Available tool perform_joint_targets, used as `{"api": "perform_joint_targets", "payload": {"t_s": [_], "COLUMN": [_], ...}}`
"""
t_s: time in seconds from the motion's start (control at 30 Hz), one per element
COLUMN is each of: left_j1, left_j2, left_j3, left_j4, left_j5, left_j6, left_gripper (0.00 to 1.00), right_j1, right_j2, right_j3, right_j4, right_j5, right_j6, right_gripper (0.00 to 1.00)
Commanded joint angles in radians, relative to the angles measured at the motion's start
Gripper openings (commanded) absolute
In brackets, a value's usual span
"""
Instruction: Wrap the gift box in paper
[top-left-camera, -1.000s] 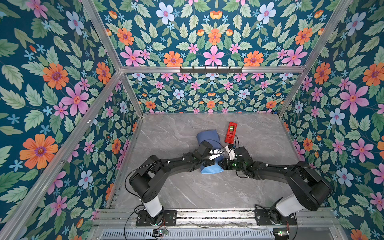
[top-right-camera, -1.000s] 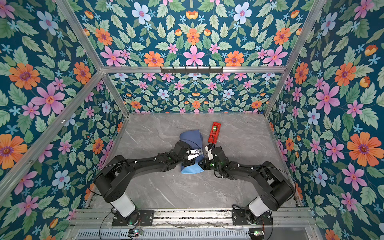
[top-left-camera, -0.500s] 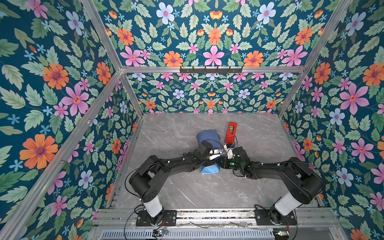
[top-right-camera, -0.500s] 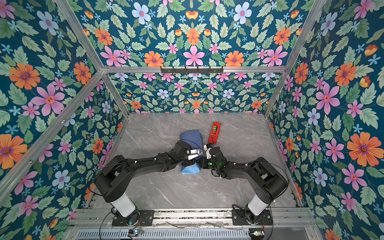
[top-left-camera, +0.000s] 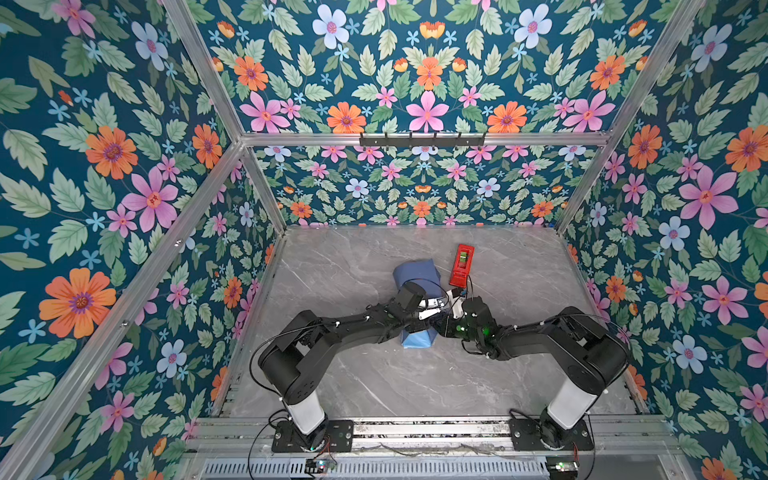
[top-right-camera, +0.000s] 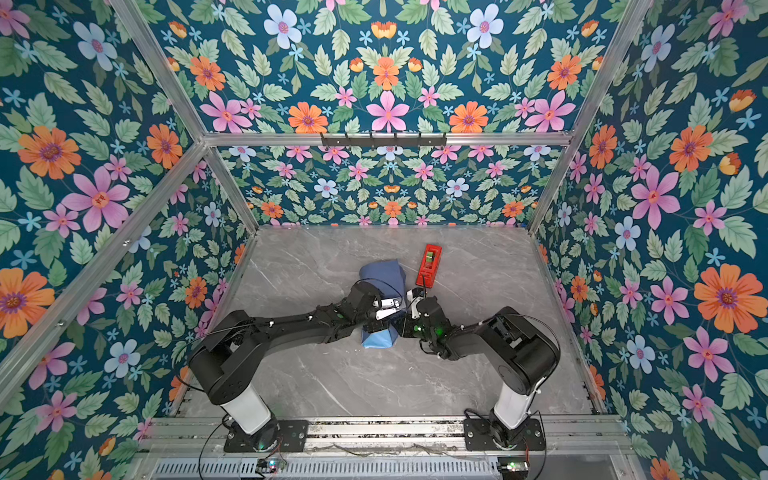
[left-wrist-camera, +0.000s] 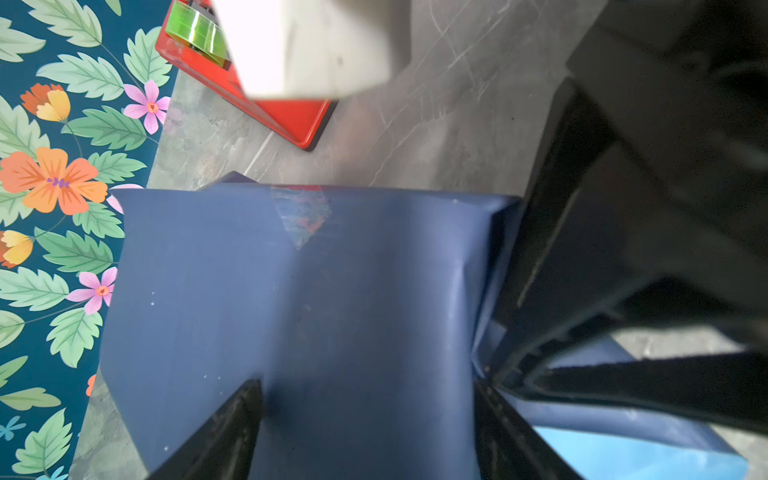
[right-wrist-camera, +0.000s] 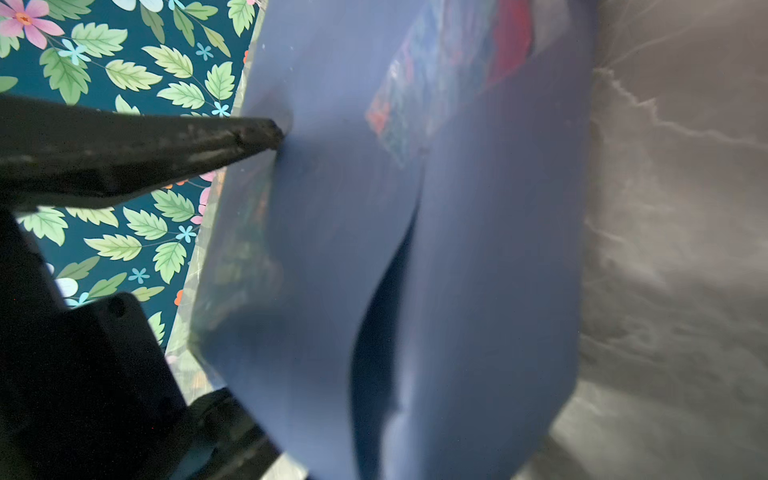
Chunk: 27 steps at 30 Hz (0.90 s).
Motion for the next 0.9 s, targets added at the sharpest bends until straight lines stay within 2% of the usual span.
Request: {"api": "perform_joint_targets", "payload": {"t_s": [0.0, 0.2, 0.47, 0.87], "left_j1": [0.002, 0.002, 0.002, -0.006], "left_j2": [0.008, -0.01, -0.021, 0.025], "left_j3": [-0.002, -0.001, -0.017, -0.011], "left_j4": [-0.092, -0.08, -0.042, -0.017], "left_j5": [0.028, 0.034, 0.028, -0.059], "left_j6": [-0.011, -0.034, -0.053, -0.045], "left_gripper": [0.81, 0.85, 0.95, 0.93], "right_j1": [0.001, 0.001, 0.0, 0.001], "right_j2": [0.0, 0.003, 0.007, -0.007], "right_j3": [-0.001, -0.008, -0.011, -0.016], "right_j4": [0.067, 0.053, 0.063, 0.061], "right_j5": [0.021, 0.033, 0.033, 0.029], "right_j6": [0.001, -0.009, -0.005, 0.0], "right_gripper": [0.26, 0.25, 0.24, 0.22]}}
